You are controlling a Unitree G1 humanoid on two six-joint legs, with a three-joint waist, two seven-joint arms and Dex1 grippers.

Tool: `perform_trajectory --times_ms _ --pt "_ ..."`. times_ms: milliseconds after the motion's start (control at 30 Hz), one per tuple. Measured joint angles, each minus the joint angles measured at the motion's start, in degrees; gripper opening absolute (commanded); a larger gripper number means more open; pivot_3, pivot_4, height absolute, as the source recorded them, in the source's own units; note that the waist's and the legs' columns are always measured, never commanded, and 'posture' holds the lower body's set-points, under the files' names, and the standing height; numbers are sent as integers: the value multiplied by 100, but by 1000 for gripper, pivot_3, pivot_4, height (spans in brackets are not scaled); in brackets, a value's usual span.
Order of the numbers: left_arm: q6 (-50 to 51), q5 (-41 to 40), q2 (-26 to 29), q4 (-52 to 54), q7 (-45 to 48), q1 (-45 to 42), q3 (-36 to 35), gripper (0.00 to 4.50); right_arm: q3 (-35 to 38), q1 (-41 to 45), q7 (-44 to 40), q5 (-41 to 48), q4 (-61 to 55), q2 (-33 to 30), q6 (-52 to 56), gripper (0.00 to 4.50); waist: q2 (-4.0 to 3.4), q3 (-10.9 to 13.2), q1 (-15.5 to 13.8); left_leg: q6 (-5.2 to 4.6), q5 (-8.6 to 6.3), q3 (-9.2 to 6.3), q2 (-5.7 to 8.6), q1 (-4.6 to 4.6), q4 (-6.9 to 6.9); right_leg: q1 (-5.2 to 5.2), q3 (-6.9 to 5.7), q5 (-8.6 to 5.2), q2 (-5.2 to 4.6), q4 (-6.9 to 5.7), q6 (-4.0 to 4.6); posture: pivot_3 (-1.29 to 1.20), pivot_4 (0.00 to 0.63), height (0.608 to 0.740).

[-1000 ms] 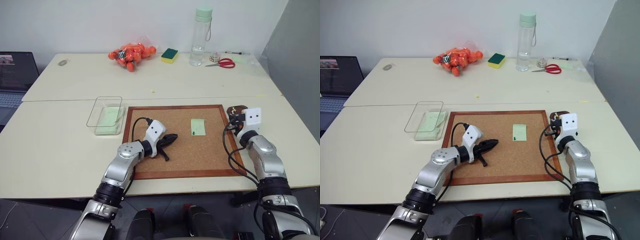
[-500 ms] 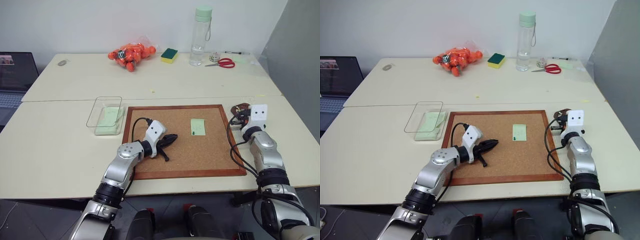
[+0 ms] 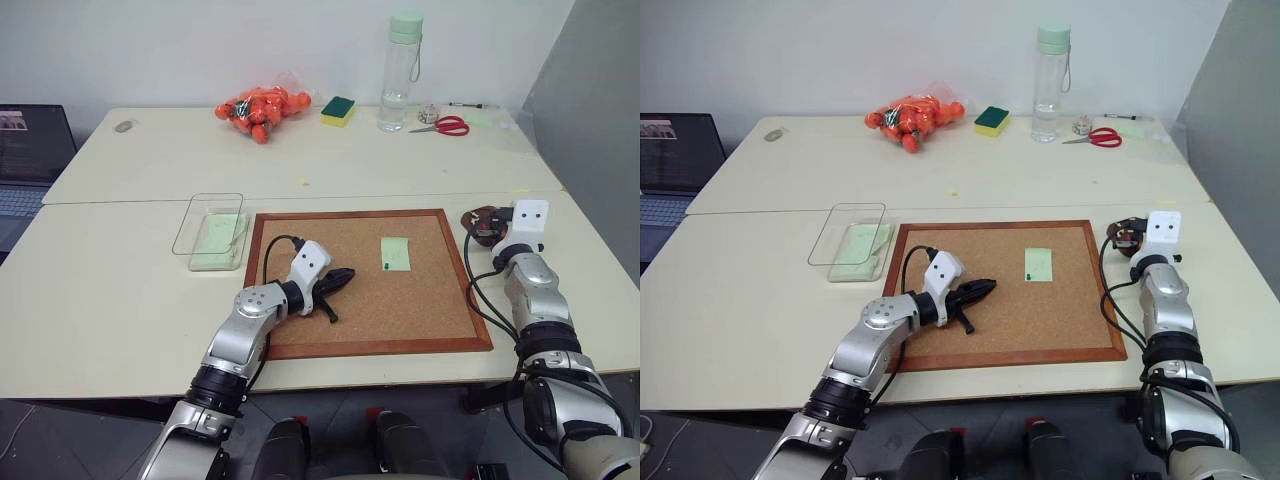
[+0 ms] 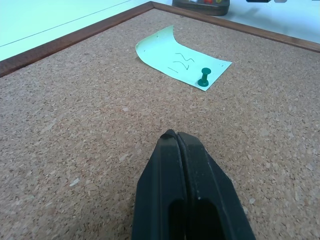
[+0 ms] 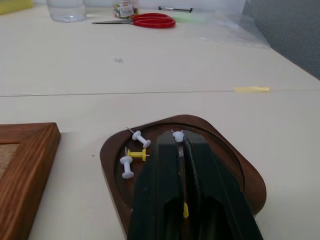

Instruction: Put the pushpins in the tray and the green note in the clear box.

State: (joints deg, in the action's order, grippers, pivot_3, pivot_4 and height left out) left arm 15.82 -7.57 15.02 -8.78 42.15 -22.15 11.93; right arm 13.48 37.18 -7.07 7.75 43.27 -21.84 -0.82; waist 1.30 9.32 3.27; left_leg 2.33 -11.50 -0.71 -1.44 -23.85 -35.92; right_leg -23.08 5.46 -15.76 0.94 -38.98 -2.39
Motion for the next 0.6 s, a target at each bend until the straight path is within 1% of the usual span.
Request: perform_trajectory --times_ms 200,233,467,600 --pt "2 0 8 13 -1 9 0 0 8 25 -2 3 100 -19 -9 2579 -1 0 1 0 0 1 0 0 0 0 0 0 0 0 0 0 150 740" --pt "2 1 8 14 -2 11 0 0 8 25 -2 1 101 -19 -12 2742 -1 0 1 0 0 1 0 0 0 0 1 0 0 0 0 0 150 740" --pt "2 1 8 17 -4 13 0 0 8 25 76 -28 101 -28 -35 4290 -1 -1 1 0 0 0 -1 0 0 0 0 0 0 0 0 0 150 740" --pt "2 1 9 16 -4 13 0 0 -12 10 99 -100 58 -58 -120 4290 -1 0 1 0 0 1 0 1 0 0 1 0 0 0 0 0 150 740"
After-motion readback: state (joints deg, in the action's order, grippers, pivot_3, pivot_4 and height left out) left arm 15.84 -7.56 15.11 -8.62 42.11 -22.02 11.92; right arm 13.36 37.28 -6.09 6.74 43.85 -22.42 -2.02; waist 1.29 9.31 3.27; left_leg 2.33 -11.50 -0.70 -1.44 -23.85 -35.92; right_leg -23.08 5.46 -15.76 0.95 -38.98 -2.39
